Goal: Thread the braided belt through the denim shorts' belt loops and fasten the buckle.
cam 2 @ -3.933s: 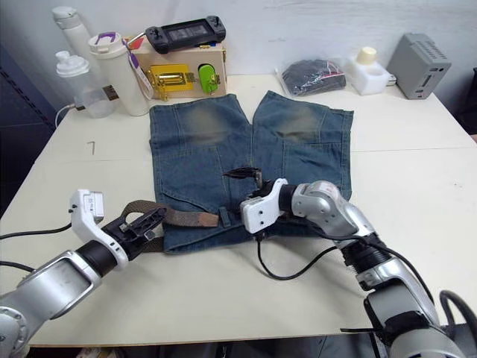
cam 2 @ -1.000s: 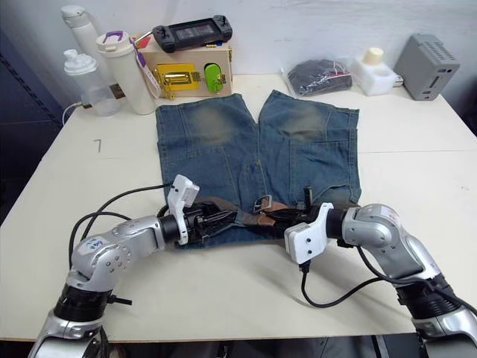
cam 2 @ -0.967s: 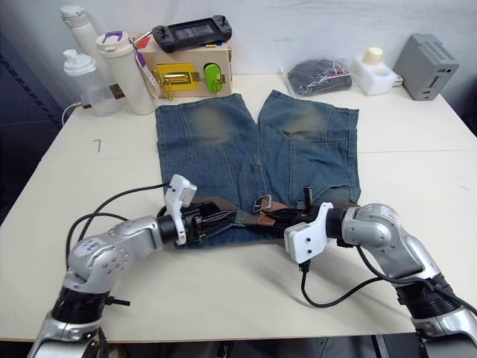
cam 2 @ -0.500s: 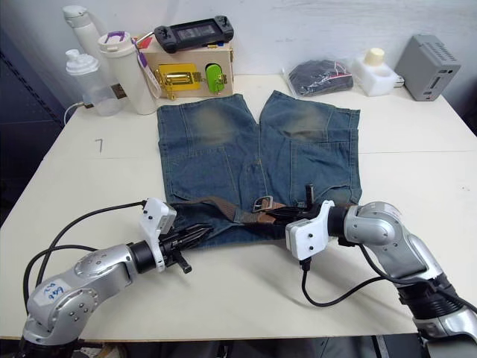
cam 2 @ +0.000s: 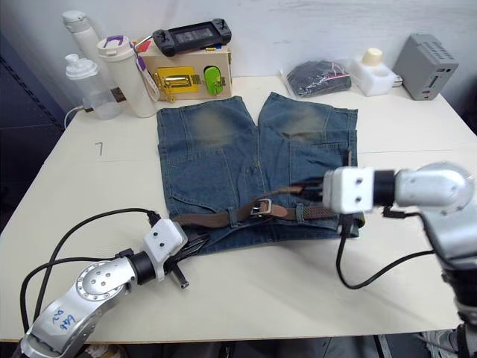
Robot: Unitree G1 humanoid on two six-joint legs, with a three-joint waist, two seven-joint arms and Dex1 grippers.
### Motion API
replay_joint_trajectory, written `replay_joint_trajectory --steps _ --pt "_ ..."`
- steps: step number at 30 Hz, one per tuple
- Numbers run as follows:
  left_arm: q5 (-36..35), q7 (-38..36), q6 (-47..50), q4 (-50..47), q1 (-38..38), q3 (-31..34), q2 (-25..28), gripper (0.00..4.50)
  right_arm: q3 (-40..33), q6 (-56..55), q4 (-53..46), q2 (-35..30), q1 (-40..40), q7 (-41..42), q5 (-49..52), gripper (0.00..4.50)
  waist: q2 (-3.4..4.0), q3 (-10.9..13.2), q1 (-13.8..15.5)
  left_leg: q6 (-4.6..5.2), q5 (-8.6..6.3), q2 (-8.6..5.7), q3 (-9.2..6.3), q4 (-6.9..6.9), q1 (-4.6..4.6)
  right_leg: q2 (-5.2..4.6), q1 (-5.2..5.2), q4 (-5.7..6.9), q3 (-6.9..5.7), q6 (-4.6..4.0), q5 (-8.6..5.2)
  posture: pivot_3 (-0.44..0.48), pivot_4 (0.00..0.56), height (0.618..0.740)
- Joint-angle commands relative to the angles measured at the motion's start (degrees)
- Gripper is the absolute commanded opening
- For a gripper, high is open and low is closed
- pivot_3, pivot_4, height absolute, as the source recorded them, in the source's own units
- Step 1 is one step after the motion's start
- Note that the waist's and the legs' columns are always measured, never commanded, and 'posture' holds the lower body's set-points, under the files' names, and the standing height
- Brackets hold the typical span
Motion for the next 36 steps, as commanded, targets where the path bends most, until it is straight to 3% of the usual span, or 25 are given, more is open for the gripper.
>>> replay_joint_trajectory --steps 1,4,8,10,11,15,17,24,27,34,35,36 --pt "-1.61 -3.53 1.35 0.36 0.70 1.54 0.00 0.03 -0.71 0.76 1.61 0.75 -2.65 1.15 0.75 0.00 0.00 0.00 0.00 0.00 0.00 0.00 0.00 0.00 0.00 0.00 0.00 -0.01 0.00 0.00 0.00 0.000 0.150 0.645" --pt "-12.87 -6.95 3.03 -3.66 -1.18 9.02 -2.37 0.94 1.68 0.24 0.83 2.88 -2.83 1.12 -0.97 0.00 -0.03 0.02 -0.04 0.00 0.00 0.00 -0.01 -0.04 -0.01 0.00 -0.01 -0.05 0.00 0.00 0.00 0.000 0.150 0.645" --pt "-31.64 -9.27 8.13 -5.69 -6.12 18.33 -3.61 2.73 4.29 -1.16 0.80 5.25 -3.47 0.98 -3.96 0.00 -0.08 0.08 0.04 -0.02 0.03 0.00 -0.07 -0.03 -0.03 0.02 -0.03 -0.05 -0.01 0.01 0.00 0.000 0.150 0.645" --pt "-34.52 -7.19 9.64 -3.77 -10.29 20.12 -4.43 3.71 5.14 -1.67 1.20 6.24 -4.35 1.12 -4.79 0.00 -0.08 0.08 0.03 -0.01 0.06 -0.01 -0.09 -0.03 -0.03 0.01 0.00 -0.07 0.00 0.01 0.01 0.000 0.150 0.645" --pt "-31.14 -6.13 9.13 -1.43 -13.25 18.44 -4.72 4.08 5.69 -1.92 1.37 6.97 -5.24 1.09 -5.18 0.00 -0.08 0.08 -0.03 -0.01 0.06 -0.01 -0.09 -0.03 -0.01 0.02 0.05 -0.13 -0.01 0.02 0.01 0.000 0.150 0.645" --pt "-16.48 -6.73 3.87 6.17 -20.91 6.96 -5.62 4.08 6.80 -1.88 1.61 9.32 -7.89 1.58 -5.59 0.00 -0.08 0.08 -0.14 0.00 0.08 0.00 -0.06 -0.05 0.05 0.03 0.27 -0.35 -0.10 0.07 0.03 0.000 0.150 0.645" --pt "-12.43 -7.05 0.96 9.97 -23.12 3.68 -7.62 4.08 7.10 -1.69 1.65 10.07 -8.76 1.82 -5.65 0.00 -0.11 0.10 -0.20 0.02 0.07 -0.01 -0.07 -0.10 0.09 0.03 0.33 -0.42 -0.11 0.08 0.04 0.000 0.150 0.645" --pt "-6.23 -7.71 -6.11 18.44 -27.25 2.14 -14.24 4.08 7.02 -0.40 0.61 10.36 -8.93 2.29 -5.91 0.00 -0.16 0.13 -0.40 -0.01 0.10 0.01 -0.33 -0.29 0.12 0.21 0.49 -0.74 -0.28 0.26 0.14 0.000 0.150 0.645" --pt "-6.34 -9.26 -7.41 16.91 -25.91 2.78 -14.75 3.27 6.74 0.79 -0.11 10.16 -8.45 2.08 -6.00 0.00 -0.16 0.13 -0.71 -0.02 0.10 0.02 -0.36 -0.33 0.14 0.20 0.52 -0.75 -0.33 0.27 0.14 0.000 0.150 0.645" --pt "-8.96 -10.34 -6.59 12.27 -22.12 5.31 -15.30 0.37 6.75 2.98 0.00 10.34 -7.45 1.17 -6.82 0.00 -0.16 0.13 -1.53 -0.07 0.13 0.02 -0.49 -0.40 0.19 0.11 0.60 -0.79 -0.57 0.27 0.14 0.000 0.150 0.645" --pt "-8.71 -10.28 -6.80 12.22 -21.63 5.55 -15.37 0.05 6.88 3.46 0.18 10.45 -7.42 0.99 -6.89 0.00 -0.16 0.13 -1.53 -0.07 0.14 0.02 -0.50 -0.41 0.19 0.09 0.62 -0.80 -0.60 0.27 0.14 0.000 0.150 0.645" --pt "-8.54 -10.09 -6.79 12.18 -21.21 5.78 -15.49 0.05 7.05 4.11 0.31 10.56 -7.45 0.76 -6.94 0.00 -0.16 0.13 -1.53 -0.07 0.14 0.01 -0.50 -0.41 0.20 0.08 0.63 -0.81 -0.62 0.27 0.14 0.000 0.150 0.645"
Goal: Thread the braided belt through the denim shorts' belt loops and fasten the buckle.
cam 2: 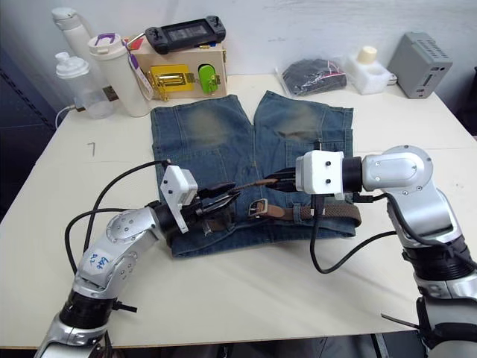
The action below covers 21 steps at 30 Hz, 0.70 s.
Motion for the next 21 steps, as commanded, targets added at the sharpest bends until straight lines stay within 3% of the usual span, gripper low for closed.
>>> replay_joint_trajectory --steps 1,2,6,12,21 --pt "-0.50 0.30 -0.85 -2.87 1.03 2.33 -0.44 0.05 -0.70 2.26 -0.93 -0.07 -0.25 -0.90 0.05 0.00 0.00 0.00 0.01 0.00 0.00 0.00 -0.01 0.00 0.00 -0.01 0.01 -0.01 -0.03 0.00 0.00 0.000 0.150 0.645" --pt "-0.25 0.78 -0.70 -3.03 1.27 2.49 -0.68 0.05 -0.67 3.37 -0.97 0.11 -0.30 -1.09 0.33 0.00 0.00 0.00 0.03 0.00 0.00 0.00 -0.01 0.00 0.00 -0.03 0.02 -0.02 -0.05 0.00 0.00 0.000 0.150 0.645" --pt "0.93 2.97 -0.17 -3.07 2.41 3.36 -1.18 0.00 -1.40 11.27 -1.66 0.82 -0.30 -2.29 2.94 1.58 0.00 0.00 0.01 0.00 0.01 0.00 -0.05 0.00 0.01 -0.08 0.06 -0.03 -0.18 0.00 0.00 0.000 0.150 0.645" --pt "0.60 8.71 2.27 -5.50 4.24 8.01 -2.57 0.00 -1.33 12.13 -7.08 -1.98 9.43 -5.69 -1.52 4.48 0.00 0.00 0.16 0.00 0.02 -0.02 -0.19 -0.06 0.06 -0.18 0.17 -0.06 -0.45 0.00 0.00 0.000 0.150 0.645" --pt "-1.58 11.82 8.94 -11.01 0.04 8.57 -4.00 0.00 0.93 13.76 -11.89 4.01 18.52 -19.28 -10.53 4.48 0.00 0.00 0.08 -0.05 0.09 -0.02 -0.16 -0.14 0.15 -0.30 0.25 -0.08 -0.59 0.01 0.00 0.000 0.150 0.645"
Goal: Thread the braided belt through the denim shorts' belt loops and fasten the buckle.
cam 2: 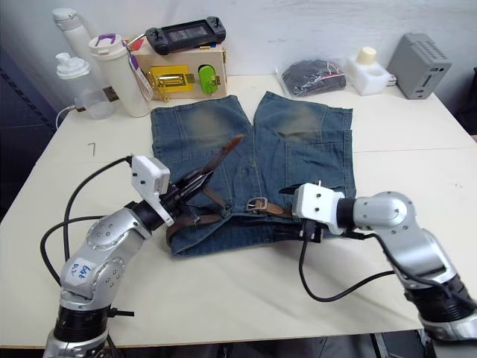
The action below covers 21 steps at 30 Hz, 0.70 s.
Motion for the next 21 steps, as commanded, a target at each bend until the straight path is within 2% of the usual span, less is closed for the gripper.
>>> replay_joint_trajectory --steps 1,6,7,8,9,10,12,13,15,21 --pt "-1.10 0.76 1.46 -3.33 -0.32 0.56 -0.28 0.00 0.15 0.16 -2.34 1.37 0.96 -4.90 -3.40 4.48 0.00 0.00 -0.03 0.00 0.00 -0.01 0.02 -0.03 0.02 0.00 0.00 0.00 0.01 0.00 0.00 0.000 0.150 0.645" --pt "-0.60 0.40 2.82 -3.52 1.13 0.63 0.46 0.00 0.96 -0.04 -1.35 3.55 1.90 -8.40 -5.97 4.48 0.00 0.00 -0.01 0.00 0.00 -0.01 0.01 -0.05 0.15 0.01 0.09 0.01 0.01 0.00 0.00 0.000 0.150 0.645" --pt "-0.41 0.20 3.01 -3.41 1.38 0.65 0.82 0.00 0.66 0.24 -1.06 4.32 1.65 -8.99 -5.67 4.24 0.00 0.00 0.00 0.00 0.00 -0.02 0.01 -0.05 0.18 0.01 0.11 0.01 0.01 0.00 0.00 0.000 0.150 0.645" --pt "-0.35 -0.05 3.05 -3.30 1.57 0.63 1.07 0.00 0.40 0.41 -0.98 4.74 1.45 -9.10 -5.30 3.86 0.00 0.00 0.00 0.00 0.00 -0.02 0.00 -0.08 0.24 0.01 0.15 0.01 0.01 0.00 0.00 0.000 0.150 0.645" --pt "-0.26 -0.20 3.05 -3.20 1.71 0.61 1.24 0.00 0.10 0.49 -1.02 5.14 1.25 -9.07 -4.79 3.73 0.00 0.00 0.00 0.00 0.00 -0.02 0.01 -0.09 0.26 0.01 0.15 0.01 0.01 0.00 0.00 0.000 0.150 0.645" --pt "-0.10 -0.39 3.05 -3.08 1.81 0.46 1.47 0.00 -0.02 0.34 -1.26 5.33 1.10 -8.76 -4.36 3.19 0.00 0.00 0.00 0.00 0.00 -0.02 0.01 -0.09 0.25 0.01 0.15 0.01 0.01 0.00 0.00 0.000 0.150 0.645" --pt "-0.07 -0.63 3.12 -2.92 1.92 0.28 1.74 0.00 0.67 -1.89 -1.77 4.89 0.73 -8.36 -5.41 2.45 0.00 0.00 0.00 0.00 0.00 -0.02 0.01 -0.09 0.27 0.01 0.16 0.01 0.01 0.00 0.00 0.000 0.150 0.645" --pt "-0.39 -0.78 3.37 -2.83 1.93 0.27 1.73 0.00 1.60 -3.76 -1.96 4.20 0.33 -8.01 -6.88 1.83 0.00 0.00 0.01 0.00 0.00 -0.03 0.01 -0.08 0.27 0.01 0.18 0.01 0.01 0.00 0.00 0.000 0.150 0.645" --pt "-0.48 -1.06 3.61 -2.79 2.02 0.07 1.78 0.00 2.92 -6.53 -1.97 3.34 -0.29 -7.71 -9.18 0.96 0.00 0.00 0.02 0.00 0.00 -0.04 0.01 -0.07 0.30 0.01 0.21 0.00 0.01 0.00 0.00 0.000 0.150 0.645" --pt "0.03 -1.36 4.11 -2.61 2.11 -0.39 1.93 0.00 4.15 -6.09 -1.33 5.36 -1.60 -8.11 -9.90 0.96 -0.01 0.01 0.02 0.00 0.00 -0.04 0.00 -0.11 0.41 0.01 0.30 -0.02 0.01 0.00 0.00 0.000 0.150 0.645"
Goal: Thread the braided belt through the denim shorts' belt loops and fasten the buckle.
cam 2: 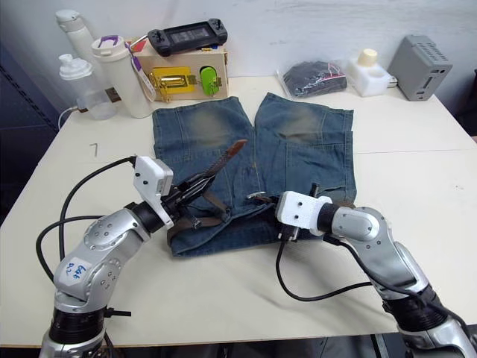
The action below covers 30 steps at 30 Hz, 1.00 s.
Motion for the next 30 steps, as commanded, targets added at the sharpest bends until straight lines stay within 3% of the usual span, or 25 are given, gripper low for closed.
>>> replay_joint_trajectory --steps 1,3,4,16,22,30 --pt "0.50 -0.67 0.25 -1.85 -0.01 -0.32 1.31 0.00 -0.12 3.15 -1.46 1.90 -1.09 -0.44 1.06 0.69 0.00 0.00 -0.01 0.00 0.00 0.00 -0.01 0.00 0.00 0.00 0.00 0.00 0.00 0.00 0.00 0.000 0.150 0.645" --pt "1.95 -2.17 0.06 -2.23 0.25 -1.87 3.42 0.00 -0.70 9.54 -1.54 2.93 -1.28 -0.50 2.54 0.08 -0.01 0.00 -0.02 0.00 0.00 0.00 -0.01 -0.02 0.03 0.00 0.02 0.00 0.00 0.00 0.00 0.000 0.150 0.645" --pt "2.48 -2.69 -0.08 -2.38 0.39 -2.56 4.36 0.00 -0.99 11.97 -1.69 3.31 -1.42 -0.49 3.05 0.03 -0.01 0.01 -0.02 0.00 0.00 0.00 -0.01 -0.03 0.03 0.00 0.02 0.00 0.00 0.00 0.00 0.000 0.150 0.645" --pt "6.20 -6.67 -0.69 -3.31 4.07 -6.18 9.48 0.00 -6.43 36.96 -5.41 8.27 -6.39 -3.79 14.02 0.03 0.00 0.01 0.14 0.00 0.00 0.00 -0.09 -0.04 0.18 0.03 0.28 -0.18 -0.01 -0.01 0.00 0.000 0.150 0.645" --pt "6.45 -7.45 2.27 -4.37 7.34 -6.96 11.60 0.00 -7.90 44.43 -6.99 10.20 -8.57 -7.06 17.38 0.03 0.00 0.01 0.05 0.00 0.00 0.00 -0.10 -0.13 0.22 0.02 0.29 -0.22 0.00 -0.01 0.00 0.000 0.150 0.645" --pt "6.48 -1.00 10.74 -3.30 4.83 -5.56 6.89 0.00 -7.61 46.99 -8.90 10.64 -9.65 -9.89 19.73 0.03 0.00 0.01 0.09 0.02 0.01 -0.01 -0.10 -0.19 0.29 0.03 0.42 -0.33 0.00 -0.01 0.00 0.000 0.150 0.645"
